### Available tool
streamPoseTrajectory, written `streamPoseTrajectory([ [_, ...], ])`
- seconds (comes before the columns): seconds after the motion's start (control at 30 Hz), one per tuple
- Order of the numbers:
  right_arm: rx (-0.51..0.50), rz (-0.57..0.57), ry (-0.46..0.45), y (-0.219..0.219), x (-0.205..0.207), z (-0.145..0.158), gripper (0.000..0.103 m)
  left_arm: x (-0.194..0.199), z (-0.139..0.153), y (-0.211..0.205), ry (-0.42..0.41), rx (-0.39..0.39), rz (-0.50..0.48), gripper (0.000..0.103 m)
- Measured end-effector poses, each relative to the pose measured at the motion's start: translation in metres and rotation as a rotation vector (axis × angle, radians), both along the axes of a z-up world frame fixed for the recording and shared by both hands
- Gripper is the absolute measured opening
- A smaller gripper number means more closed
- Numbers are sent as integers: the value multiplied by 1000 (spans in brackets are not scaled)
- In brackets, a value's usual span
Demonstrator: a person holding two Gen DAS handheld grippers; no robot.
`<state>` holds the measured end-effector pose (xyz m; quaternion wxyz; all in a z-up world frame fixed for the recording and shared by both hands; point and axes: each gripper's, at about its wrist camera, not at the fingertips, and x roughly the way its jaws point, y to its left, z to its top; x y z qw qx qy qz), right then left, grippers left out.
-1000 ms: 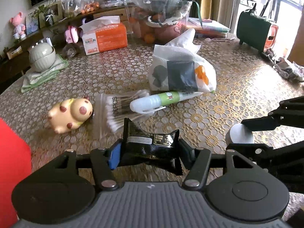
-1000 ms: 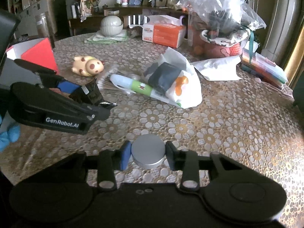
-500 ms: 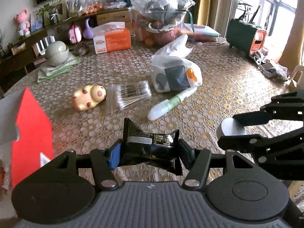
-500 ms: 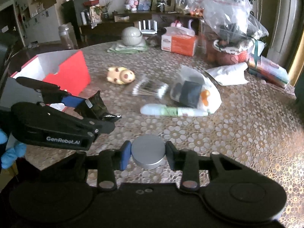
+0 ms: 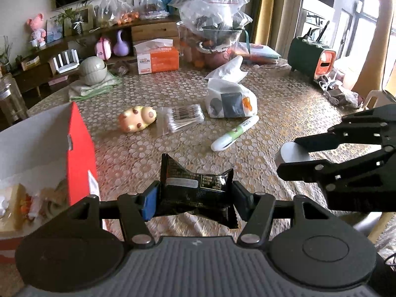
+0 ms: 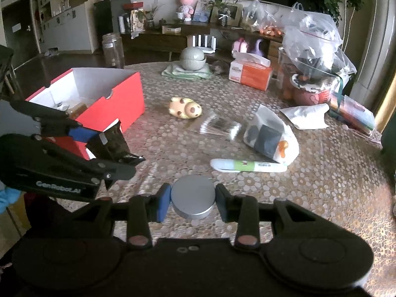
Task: Organize objects
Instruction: 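Carry the black snack bag and grey tin lid over the red box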
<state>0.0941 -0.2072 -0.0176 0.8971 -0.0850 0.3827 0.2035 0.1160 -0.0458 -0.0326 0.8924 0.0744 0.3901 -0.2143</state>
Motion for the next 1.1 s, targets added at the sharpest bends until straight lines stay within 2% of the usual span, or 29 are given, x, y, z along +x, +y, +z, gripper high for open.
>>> streamPoseTrajectory([
  [0.33,0,81,-33,49,-13,16,38,-23,19,40,-17,-18,6,60],
  [0.73,-1,213,-73,129,-6,30,38,-30,30,116,-25,-14,117,61],
  [1.1,4,276,-74,189,18,29,38,-22,40,181,-53,34,229,61],
])
